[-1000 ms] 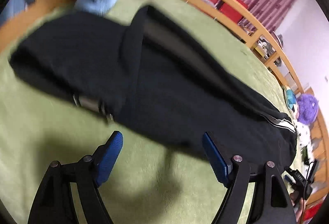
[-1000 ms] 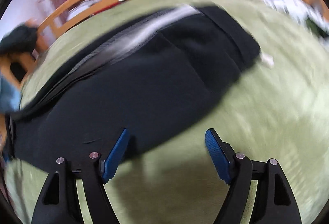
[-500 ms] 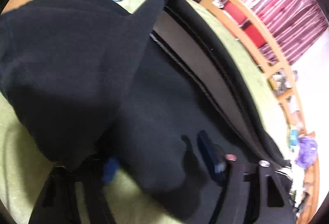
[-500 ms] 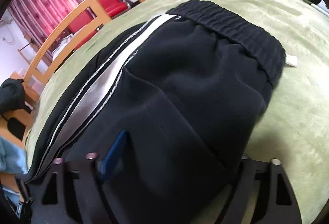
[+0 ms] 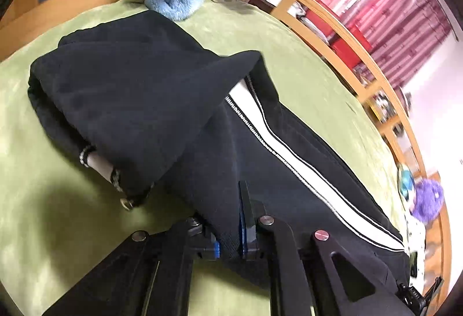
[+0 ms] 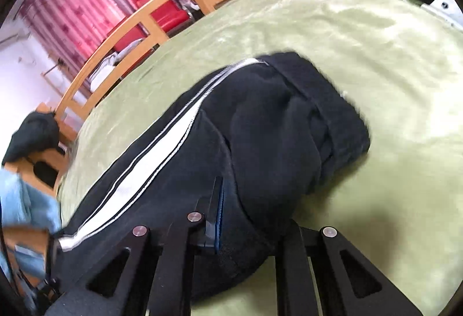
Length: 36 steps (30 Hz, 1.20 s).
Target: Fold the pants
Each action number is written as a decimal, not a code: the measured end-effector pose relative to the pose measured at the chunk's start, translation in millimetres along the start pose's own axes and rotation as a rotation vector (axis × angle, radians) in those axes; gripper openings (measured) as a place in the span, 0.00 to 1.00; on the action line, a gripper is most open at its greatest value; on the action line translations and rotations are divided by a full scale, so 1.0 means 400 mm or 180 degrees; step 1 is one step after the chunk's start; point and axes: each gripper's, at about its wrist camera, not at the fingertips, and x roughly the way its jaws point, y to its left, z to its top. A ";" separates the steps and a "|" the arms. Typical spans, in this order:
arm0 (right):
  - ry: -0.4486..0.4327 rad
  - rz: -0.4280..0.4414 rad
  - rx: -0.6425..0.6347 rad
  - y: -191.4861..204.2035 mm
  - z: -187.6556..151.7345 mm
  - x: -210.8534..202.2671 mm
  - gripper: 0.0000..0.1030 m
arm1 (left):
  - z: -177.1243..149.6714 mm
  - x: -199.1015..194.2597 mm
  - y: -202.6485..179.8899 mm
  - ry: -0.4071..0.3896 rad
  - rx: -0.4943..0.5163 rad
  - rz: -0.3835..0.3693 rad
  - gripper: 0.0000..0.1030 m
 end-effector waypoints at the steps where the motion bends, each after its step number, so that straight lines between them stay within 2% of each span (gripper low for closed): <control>1: -0.0001 -0.0017 -0.0029 -0.027 -0.018 -0.041 0.12 | -0.025 -0.012 -0.008 0.0032 0.0018 -0.0034 0.08; 5: -0.0024 -0.0181 -0.0043 -0.160 -0.063 -0.191 0.12 | -0.125 -0.059 -0.036 0.0223 0.0085 -0.0194 0.08; 7: -0.0011 -0.0200 0.0071 -0.238 -0.090 -0.266 0.12 | -0.193 -0.093 -0.051 0.0312 0.0211 -0.0256 0.08; 11: -0.0111 -0.0429 0.0101 -0.374 -0.138 -0.394 0.12 | -0.294 -0.141 -0.076 0.0500 0.0486 -0.0347 0.09; 13: -0.0076 -0.0457 0.0231 -0.431 -0.151 -0.415 0.14 | -0.308 -0.135 -0.073 0.0570 0.0554 -0.0315 0.11; 16: 0.0091 -0.0425 0.0315 -0.475 -0.180 -0.400 0.25 | -0.293 -0.122 -0.058 0.0770 0.0653 -0.0315 0.17; 18: 0.0177 -0.0546 0.0204 -0.458 -0.207 -0.389 0.46 | -0.295 -0.150 -0.040 0.0847 0.0732 -0.0328 0.32; 19: 0.0175 -0.0641 0.0057 -0.438 -0.232 -0.395 0.50 | -0.304 -0.175 -0.034 0.0815 0.0799 -0.0349 0.35; 20: 0.0155 -0.0688 -0.0038 -0.430 -0.249 -0.405 0.51 | -0.312 -0.203 -0.021 0.0760 0.0890 -0.0365 0.41; 22: 0.0091 -0.0819 -0.0270 -0.396 -0.291 -0.432 0.52 | -0.322 -0.257 0.002 0.0666 0.1087 -0.0418 0.47; 24: 0.0033 -0.0928 -0.0384 -0.371 -0.324 -0.455 0.52 | -0.323 -0.293 0.014 0.0555 0.1209 -0.0354 0.57; 27: -0.0073 -0.0892 -0.0332 -0.344 -0.364 -0.494 0.52 | -0.320 -0.314 0.011 0.0390 0.1423 -0.0324 0.57; 31: -0.0235 -0.0520 -0.0153 -0.272 -0.365 -0.525 0.52 | -0.307 -0.295 -0.008 0.0270 0.1526 -0.0321 0.59; 34: -0.0279 -0.0297 -0.0273 -0.189 -0.344 -0.531 0.53 | -0.294 -0.250 -0.022 0.0188 0.1504 -0.0203 0.59; 36: -0.0342 -0.0203 -0.0417 -0.121 -0.326 -0.537 0.58 | -0.294 -0.219 -0.029 0.0128 0.1582 -0.0014 0.59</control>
